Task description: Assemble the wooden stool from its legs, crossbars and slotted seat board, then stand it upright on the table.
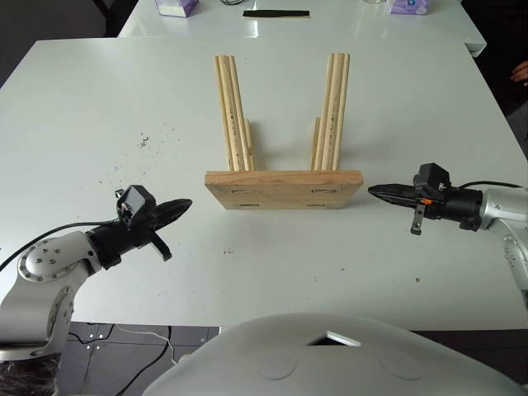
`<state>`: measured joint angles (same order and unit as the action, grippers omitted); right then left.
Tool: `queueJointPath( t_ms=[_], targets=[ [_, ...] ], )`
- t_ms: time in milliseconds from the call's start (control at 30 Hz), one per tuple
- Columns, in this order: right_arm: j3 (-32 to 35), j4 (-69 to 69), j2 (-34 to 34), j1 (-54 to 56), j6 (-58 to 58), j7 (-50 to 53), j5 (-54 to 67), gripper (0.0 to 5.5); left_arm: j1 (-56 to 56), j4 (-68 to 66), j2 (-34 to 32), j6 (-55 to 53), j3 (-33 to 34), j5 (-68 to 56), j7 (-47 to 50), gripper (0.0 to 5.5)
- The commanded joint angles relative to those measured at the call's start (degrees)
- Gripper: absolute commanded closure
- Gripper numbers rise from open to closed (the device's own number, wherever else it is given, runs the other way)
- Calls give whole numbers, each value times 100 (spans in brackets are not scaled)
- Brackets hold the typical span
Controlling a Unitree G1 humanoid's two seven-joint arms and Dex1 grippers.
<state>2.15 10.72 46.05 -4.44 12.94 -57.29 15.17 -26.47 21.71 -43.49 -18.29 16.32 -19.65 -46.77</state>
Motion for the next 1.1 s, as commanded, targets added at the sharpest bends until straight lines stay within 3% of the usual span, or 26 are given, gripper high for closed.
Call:
queueJointPath(
  t_ms=[33, 233, 333, 567, 867, 1000, 1100],
  targets=[
    [-248, -220, -264, 128, -114, 889, -833, 550, -57, -737, 141, 802, -160, 753, 341, 548],
    [-61, 359, -764, -28, -413, 1664, -942, 550, 233, -1111, 357, 1734, 288, 566, 374, 548],
    [-155, 686, -961, -107, -441, 2138, -1260, 550, 288, -1291, 6, 1611, 211, 780, 173, 548],
    [-343, 1487, -1070, -298, 688, 1963, -736, 466, 413, -1041, -462, 1115, -5, 205, -919, 441],
    [-202, 283, -98, 238, 269, 255, -232, 339, 600, -1036, -608, 1071, -573, 177, -1635, 311],
    [-460, -468, 374, 790, -125, -886, -203, 286, 198, -845, -344, 1310, -804, 397, -1413, 255],
    [-683, -945, 451, 1409, -321, -1656, -93, 286, 152, -635, -81, 1378, -988, 461, -1144, 255]
  ],
)
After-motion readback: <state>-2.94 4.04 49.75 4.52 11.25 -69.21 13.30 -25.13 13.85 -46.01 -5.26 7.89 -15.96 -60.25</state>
